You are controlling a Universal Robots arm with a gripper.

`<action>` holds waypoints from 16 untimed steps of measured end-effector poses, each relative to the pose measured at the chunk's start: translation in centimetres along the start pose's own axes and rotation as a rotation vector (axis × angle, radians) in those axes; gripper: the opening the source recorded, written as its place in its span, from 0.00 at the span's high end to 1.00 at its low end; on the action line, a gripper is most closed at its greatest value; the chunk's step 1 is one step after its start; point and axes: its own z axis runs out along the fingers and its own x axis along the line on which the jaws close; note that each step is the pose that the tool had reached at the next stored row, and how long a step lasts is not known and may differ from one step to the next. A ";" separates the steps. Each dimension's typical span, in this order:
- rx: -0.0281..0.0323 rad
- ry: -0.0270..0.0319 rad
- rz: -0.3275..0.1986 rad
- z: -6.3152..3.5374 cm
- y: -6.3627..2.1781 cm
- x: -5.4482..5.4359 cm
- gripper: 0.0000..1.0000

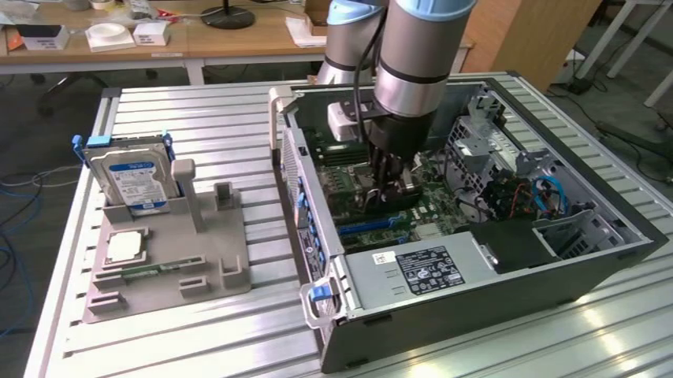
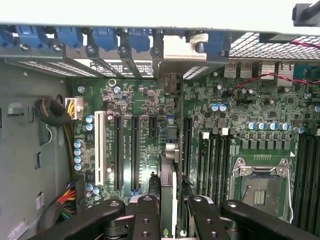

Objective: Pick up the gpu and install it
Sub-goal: 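Insert the gpu into the slot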

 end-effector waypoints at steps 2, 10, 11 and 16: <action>0.0000 0.0000 0.000 0.13 0.04 0.0 0.74; 0.0000 0.0000 0.000 0.80 0.19 0.2 0.74; 0.0000 -0.0001 0.000 0.89 0.20 0.2 0.74; -0.0001 0.0000 0.000 1.23 0.30 0.2 0.74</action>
